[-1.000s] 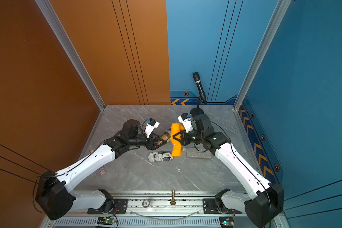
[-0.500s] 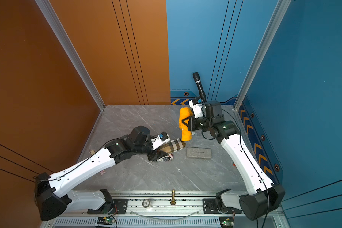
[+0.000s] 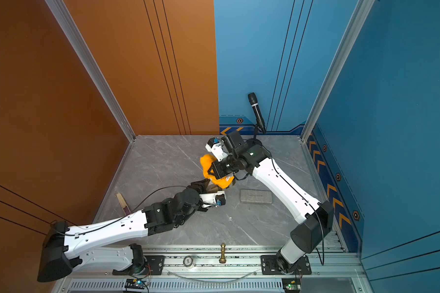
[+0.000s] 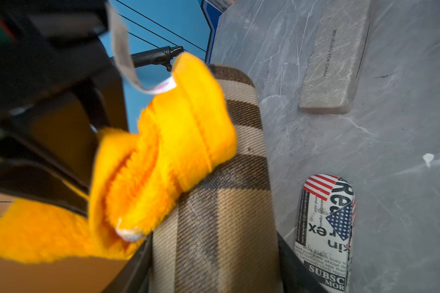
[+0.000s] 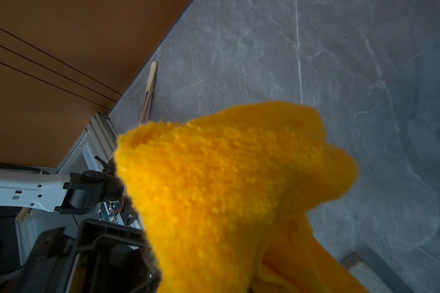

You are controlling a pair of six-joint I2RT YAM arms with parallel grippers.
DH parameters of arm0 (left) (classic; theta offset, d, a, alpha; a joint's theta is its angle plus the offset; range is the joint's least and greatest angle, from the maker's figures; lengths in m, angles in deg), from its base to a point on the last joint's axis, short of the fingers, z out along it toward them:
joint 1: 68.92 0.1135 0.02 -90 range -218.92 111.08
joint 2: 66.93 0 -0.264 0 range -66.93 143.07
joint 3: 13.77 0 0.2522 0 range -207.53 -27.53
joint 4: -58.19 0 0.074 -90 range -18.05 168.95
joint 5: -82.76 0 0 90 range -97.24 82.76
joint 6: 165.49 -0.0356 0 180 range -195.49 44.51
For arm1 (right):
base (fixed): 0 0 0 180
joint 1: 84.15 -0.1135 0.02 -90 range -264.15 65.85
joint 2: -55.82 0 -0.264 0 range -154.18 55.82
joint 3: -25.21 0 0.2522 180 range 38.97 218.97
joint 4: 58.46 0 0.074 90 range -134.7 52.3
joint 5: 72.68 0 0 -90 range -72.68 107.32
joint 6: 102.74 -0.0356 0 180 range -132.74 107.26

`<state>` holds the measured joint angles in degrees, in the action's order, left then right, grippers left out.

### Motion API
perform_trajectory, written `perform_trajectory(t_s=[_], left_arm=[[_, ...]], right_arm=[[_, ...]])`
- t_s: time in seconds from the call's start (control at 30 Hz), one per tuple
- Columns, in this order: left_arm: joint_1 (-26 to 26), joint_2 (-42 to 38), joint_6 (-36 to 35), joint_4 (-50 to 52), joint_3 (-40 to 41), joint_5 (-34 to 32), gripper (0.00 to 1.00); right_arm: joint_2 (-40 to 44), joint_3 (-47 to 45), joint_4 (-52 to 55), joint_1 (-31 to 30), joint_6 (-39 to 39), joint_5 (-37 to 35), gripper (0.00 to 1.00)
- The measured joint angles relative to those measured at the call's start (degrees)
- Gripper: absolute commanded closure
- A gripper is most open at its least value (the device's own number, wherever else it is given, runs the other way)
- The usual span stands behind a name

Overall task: Wipe the eyeglass case
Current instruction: Wipe the dirt from the eyeglass case.

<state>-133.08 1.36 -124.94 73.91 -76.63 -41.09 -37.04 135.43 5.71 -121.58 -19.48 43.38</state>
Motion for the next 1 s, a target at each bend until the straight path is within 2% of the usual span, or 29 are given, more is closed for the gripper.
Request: perform_trajectory(t_s=[0.1, 0.3, 0.4, 0.57, 0.73, 0.87, 1.0], left_arm=[[0.02, 0.04, -2.14, 0.00, 1.46, -1.33, 0.72], [1.25, -2.01, -1.95, 1.29, 1.90, 0.70, 0.72], [1.40, -2.69, -1.57, 1.77, 1.90, 0.79, 0.72], [1.92, -2.62, -0.79, 2.32, 1.92, 0.20, 0.72], [3.67, -2.95, 0.37, 2.51, 2.12, 2.14, 0.71], [5.88, -5.60, 2.62, 4.52, 3.04, 4.02, 0.72], [8.59, -9.05, 7.28, 3.32, 2.14, 2.93, 0.72]], right_arm=[[-0.07, -2.03, 0.02, 1.27, 0.85, -0.46, 1.00], [2.86, -4.81, 0.57, 4.70, 1.40, -2.97, 1.00], [2.38, -3.30, 0.42, 1.79, 1.33, -3.23, 1.00], [-0.90, -0.94, -2.05, -2.45, 0.94, 1.31, 1.00], [0.81, -5.64, -4.63, 4.28, 0.35, 6.86, 1.00], [5.16, -10.95, -4.00, 11.63, 0.33, 6.45, 1.00], [8.52, -13.97, 0.87, 12.68, 0.28, 6.29, 1.00]])
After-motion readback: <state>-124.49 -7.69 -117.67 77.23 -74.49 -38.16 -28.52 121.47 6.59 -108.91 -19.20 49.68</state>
